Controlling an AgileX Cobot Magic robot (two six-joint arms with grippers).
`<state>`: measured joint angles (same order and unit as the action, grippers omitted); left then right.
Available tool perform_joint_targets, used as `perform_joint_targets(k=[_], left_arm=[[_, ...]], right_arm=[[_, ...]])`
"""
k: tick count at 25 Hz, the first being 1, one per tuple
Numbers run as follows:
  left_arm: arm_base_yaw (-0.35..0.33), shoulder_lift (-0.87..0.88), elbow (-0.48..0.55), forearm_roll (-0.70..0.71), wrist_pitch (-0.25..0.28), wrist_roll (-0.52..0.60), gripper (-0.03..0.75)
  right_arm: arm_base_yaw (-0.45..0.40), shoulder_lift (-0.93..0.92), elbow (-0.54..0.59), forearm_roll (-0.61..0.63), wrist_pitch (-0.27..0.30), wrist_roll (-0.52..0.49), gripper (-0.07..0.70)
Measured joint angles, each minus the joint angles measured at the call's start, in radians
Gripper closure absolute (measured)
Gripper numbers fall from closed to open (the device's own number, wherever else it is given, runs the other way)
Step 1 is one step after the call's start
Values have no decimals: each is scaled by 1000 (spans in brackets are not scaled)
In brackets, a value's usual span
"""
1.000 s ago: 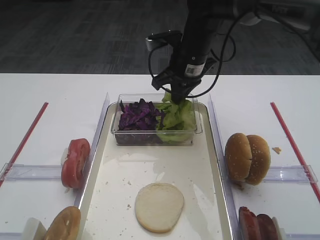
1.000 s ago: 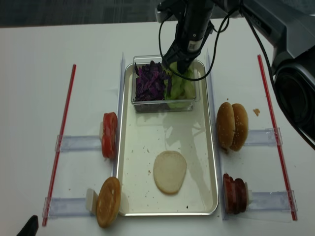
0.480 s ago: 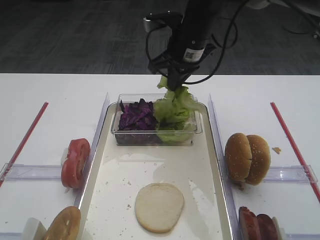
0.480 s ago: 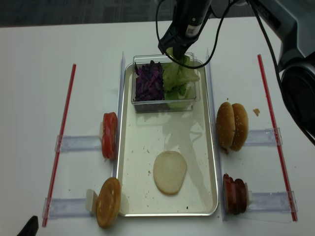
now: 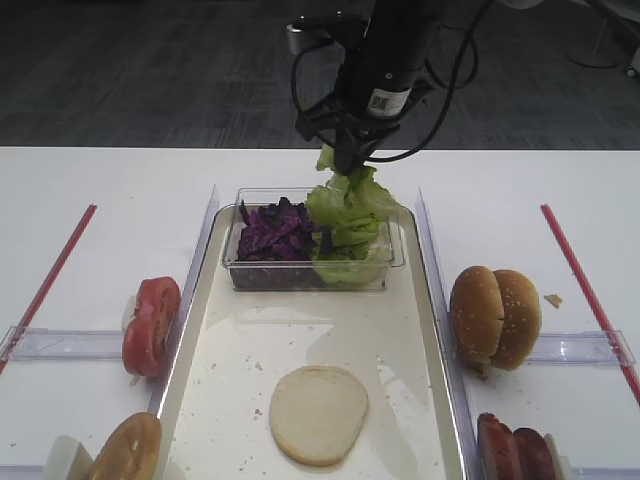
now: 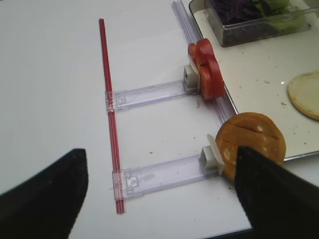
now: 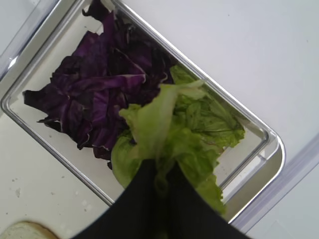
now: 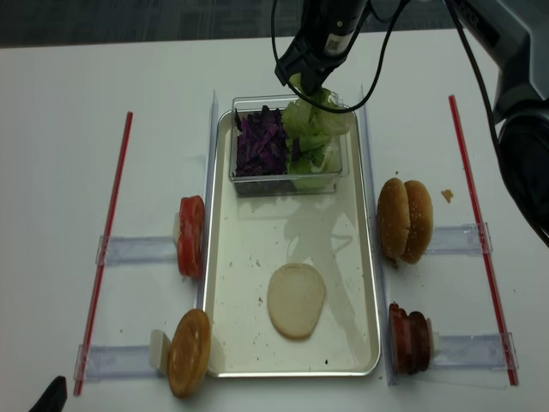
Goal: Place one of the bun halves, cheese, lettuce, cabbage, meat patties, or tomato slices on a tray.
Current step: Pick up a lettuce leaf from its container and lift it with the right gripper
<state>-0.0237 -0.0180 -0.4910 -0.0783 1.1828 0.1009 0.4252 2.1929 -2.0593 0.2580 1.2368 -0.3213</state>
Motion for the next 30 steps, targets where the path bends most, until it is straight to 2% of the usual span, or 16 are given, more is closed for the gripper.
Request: perform_joint_targets(k=[30], left_arm=[[0,0,0,0,0,0,161]], right_arm=[[0,-27,0,12,2,20,563]])
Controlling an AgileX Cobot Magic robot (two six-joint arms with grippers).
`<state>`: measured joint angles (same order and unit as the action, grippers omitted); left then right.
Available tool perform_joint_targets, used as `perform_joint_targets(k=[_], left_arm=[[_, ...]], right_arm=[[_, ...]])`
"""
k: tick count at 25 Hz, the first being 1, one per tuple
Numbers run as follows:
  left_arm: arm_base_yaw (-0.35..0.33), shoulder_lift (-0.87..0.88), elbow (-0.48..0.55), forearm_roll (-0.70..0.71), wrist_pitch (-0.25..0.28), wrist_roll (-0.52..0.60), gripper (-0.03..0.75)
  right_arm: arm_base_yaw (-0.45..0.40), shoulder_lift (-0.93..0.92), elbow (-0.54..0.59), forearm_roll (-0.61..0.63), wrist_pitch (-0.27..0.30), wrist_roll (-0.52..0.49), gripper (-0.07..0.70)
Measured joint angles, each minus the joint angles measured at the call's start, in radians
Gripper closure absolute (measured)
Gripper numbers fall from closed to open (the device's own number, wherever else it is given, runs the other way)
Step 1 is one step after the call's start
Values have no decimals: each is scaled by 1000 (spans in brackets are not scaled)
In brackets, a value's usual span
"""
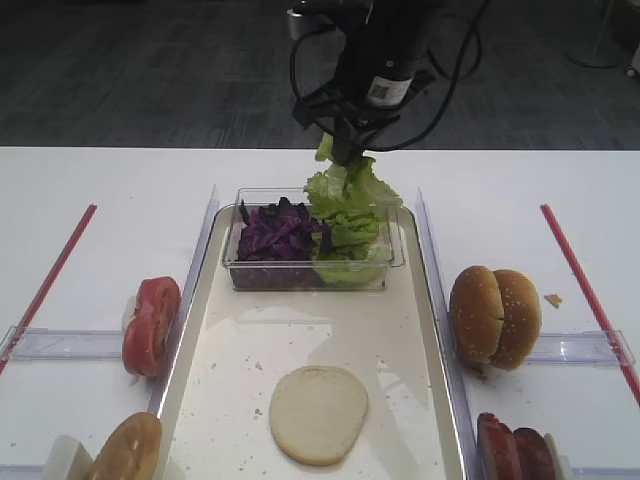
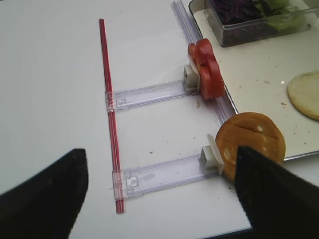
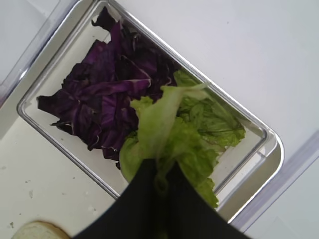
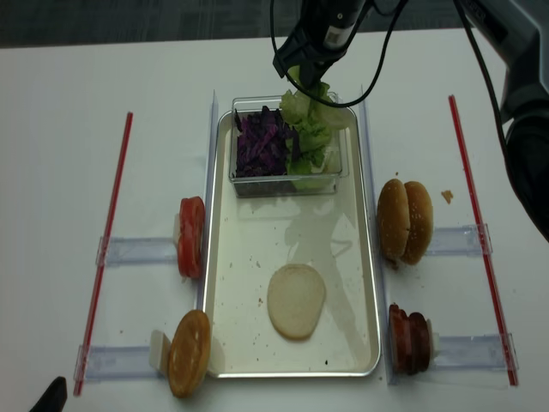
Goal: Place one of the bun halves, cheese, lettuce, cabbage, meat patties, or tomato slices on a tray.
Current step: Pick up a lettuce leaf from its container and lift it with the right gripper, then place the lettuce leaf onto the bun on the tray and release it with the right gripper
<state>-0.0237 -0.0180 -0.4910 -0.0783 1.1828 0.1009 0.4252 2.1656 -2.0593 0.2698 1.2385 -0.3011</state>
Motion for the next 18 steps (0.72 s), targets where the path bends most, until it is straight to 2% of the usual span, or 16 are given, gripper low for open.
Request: perform_joint_targets(k=[6,18], left_arm=[[0,0,0,0,0,0,161],[0,0,0,0,0,0,161]], right_arm=[[9,-28,0,0,2,13,563],[129,-56,51,-31,3,58,563]])
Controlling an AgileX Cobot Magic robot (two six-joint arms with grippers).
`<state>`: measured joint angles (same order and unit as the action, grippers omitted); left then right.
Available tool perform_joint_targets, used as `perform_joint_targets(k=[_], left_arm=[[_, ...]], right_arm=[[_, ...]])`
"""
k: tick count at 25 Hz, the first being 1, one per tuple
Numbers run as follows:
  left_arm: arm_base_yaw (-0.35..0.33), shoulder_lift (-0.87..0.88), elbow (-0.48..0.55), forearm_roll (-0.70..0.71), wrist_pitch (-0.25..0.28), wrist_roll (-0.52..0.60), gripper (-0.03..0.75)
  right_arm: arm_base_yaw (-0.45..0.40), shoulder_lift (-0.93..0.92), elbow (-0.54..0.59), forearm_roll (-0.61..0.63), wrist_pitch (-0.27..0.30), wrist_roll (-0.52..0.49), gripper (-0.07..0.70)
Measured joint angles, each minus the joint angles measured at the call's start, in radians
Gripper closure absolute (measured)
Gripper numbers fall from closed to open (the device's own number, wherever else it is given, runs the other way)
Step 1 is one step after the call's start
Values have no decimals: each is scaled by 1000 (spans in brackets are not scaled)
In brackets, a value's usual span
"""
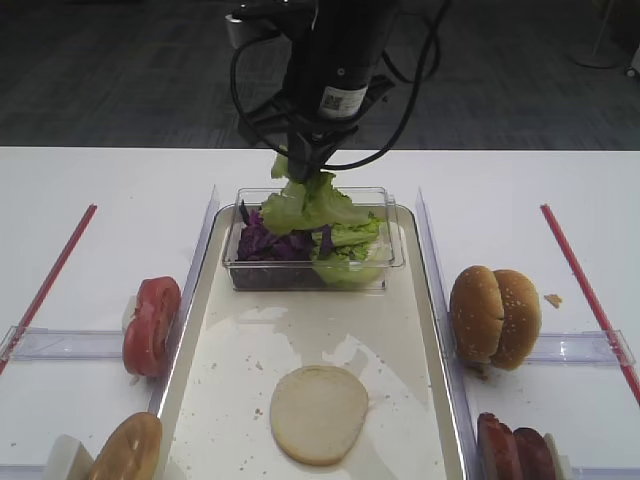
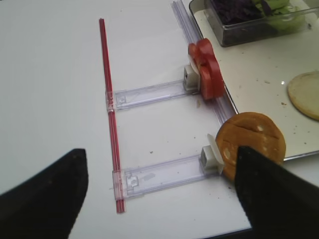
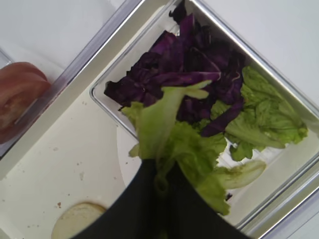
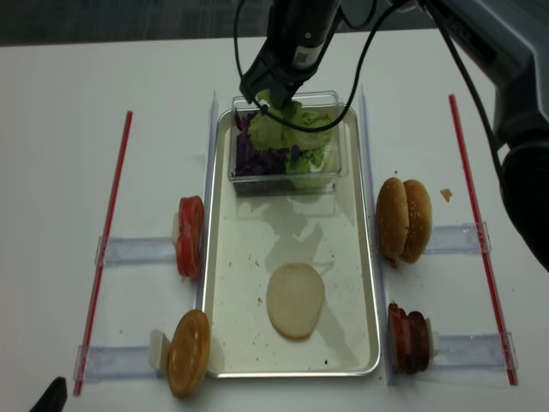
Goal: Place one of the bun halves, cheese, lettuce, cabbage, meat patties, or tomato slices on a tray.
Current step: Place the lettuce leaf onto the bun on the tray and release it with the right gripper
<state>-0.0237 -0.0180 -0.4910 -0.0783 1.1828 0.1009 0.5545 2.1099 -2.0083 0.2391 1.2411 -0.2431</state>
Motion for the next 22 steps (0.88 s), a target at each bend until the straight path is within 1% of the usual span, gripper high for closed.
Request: perform_joint_targets(k=[10,17,22], left_arm=[[0,0,0,0,0,0,161],[0,0,0,0,0,0,161],[0,0,0,0,0,0,161]], right_arm=[[9,-130,192,-17,-3,14,563],[13,-253,322,48,-3,14,563],[71,-321,424,48,-3,14,563]])
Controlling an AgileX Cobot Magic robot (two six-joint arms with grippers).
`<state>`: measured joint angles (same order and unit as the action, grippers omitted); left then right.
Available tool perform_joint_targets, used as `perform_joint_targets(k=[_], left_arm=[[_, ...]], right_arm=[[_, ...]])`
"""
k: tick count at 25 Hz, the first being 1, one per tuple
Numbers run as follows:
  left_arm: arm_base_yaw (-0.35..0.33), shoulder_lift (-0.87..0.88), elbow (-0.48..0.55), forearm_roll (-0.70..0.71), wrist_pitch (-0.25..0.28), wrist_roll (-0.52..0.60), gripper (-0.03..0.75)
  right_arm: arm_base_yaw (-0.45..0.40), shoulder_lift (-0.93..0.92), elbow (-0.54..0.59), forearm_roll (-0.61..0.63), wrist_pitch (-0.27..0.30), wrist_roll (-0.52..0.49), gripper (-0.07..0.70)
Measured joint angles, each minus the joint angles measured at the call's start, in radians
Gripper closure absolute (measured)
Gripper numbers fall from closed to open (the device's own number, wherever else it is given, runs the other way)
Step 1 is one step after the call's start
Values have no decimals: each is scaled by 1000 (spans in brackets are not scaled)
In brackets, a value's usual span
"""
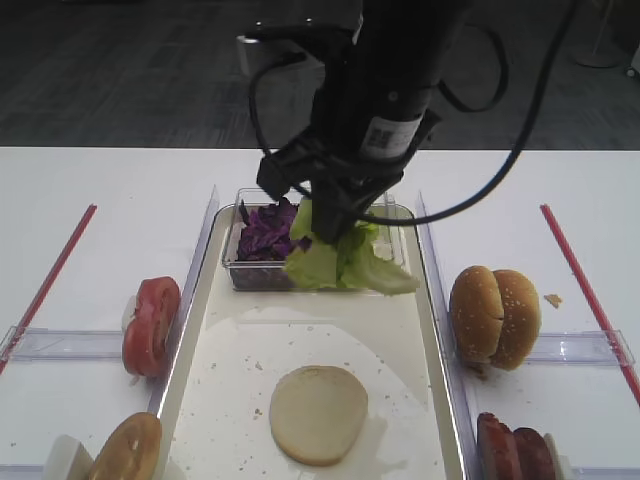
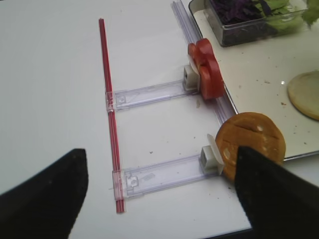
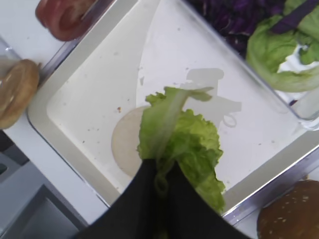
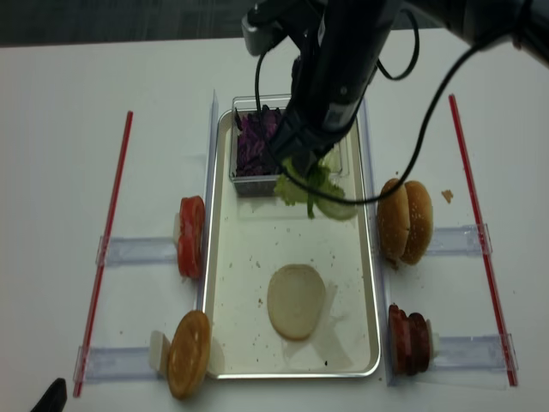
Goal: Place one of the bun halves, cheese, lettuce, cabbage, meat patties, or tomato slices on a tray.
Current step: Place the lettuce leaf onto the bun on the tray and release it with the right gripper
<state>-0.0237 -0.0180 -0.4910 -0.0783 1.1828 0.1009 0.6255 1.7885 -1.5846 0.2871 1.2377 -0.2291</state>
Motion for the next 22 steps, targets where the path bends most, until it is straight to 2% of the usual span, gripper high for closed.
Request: perform_joint_targets(k=[10,22], left_arm=[[0,0,0,0,0,0,161],[0,0,0,0,0,0,161]], right_arm=[[145,-45,120,5,-3,11,563],[157,-45,155,8,-8,25,563]])
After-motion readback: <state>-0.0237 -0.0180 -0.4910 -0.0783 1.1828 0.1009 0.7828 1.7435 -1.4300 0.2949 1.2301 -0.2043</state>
